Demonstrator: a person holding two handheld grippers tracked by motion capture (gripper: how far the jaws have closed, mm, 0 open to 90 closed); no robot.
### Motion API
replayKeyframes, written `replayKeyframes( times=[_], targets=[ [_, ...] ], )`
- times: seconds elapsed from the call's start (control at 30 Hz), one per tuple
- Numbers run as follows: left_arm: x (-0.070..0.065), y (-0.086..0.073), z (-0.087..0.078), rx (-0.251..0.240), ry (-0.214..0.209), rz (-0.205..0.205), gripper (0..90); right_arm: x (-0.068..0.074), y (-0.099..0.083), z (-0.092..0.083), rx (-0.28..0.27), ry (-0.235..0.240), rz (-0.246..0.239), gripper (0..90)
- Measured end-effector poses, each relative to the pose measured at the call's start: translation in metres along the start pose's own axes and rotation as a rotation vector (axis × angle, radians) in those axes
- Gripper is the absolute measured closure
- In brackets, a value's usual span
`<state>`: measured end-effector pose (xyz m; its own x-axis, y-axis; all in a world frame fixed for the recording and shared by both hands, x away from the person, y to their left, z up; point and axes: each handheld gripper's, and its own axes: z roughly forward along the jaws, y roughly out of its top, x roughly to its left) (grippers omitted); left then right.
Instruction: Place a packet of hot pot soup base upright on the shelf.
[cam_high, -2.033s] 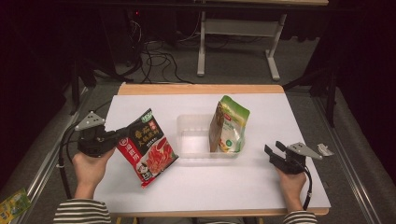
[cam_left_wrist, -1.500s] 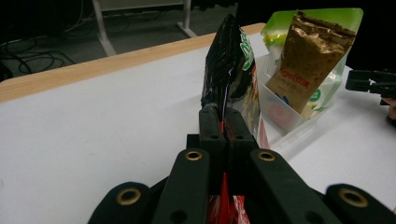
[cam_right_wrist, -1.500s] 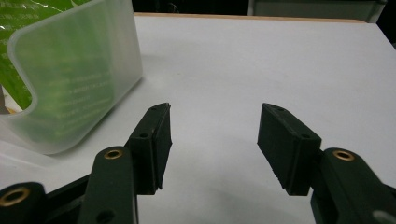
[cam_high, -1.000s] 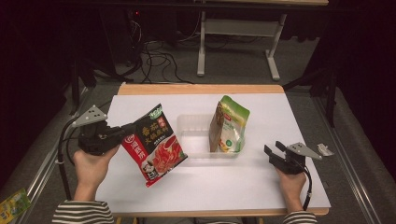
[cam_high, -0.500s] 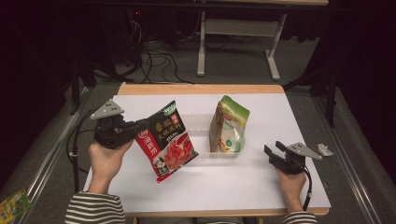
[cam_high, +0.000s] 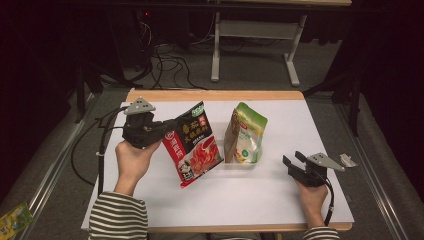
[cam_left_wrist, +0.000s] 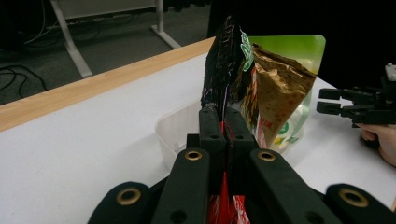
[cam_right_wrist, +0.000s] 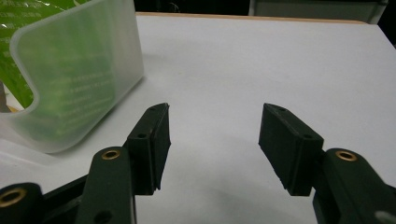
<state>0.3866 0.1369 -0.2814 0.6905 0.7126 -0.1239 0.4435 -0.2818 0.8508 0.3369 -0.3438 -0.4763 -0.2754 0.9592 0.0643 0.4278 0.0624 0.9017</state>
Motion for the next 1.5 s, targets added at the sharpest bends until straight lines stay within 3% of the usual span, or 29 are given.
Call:
replayKeyframes(
  times=[0.67, 1.07, 1.5],
  targets=[
    [-0.001, 0.016, 0.034, 0.031, 0.102, -0.021, 88.7, 0.0, 0.0, 0.0, 0.001, 0.003, -0.003, 43.3],
    [-0.002, 0.031, 0.059, 0.037, 0.123, -0.012, 88.9, 0.0, 0.0, 0.001, 0.005, 0.005, 0.004, 43.3],
    [0.004, 0.037, 0.071, -0.004, 0.141, -0.026, 89.1, -0.001, 0.0, 0.0, 0.0, 0.006, -0.004, 43.2]
  ],
)
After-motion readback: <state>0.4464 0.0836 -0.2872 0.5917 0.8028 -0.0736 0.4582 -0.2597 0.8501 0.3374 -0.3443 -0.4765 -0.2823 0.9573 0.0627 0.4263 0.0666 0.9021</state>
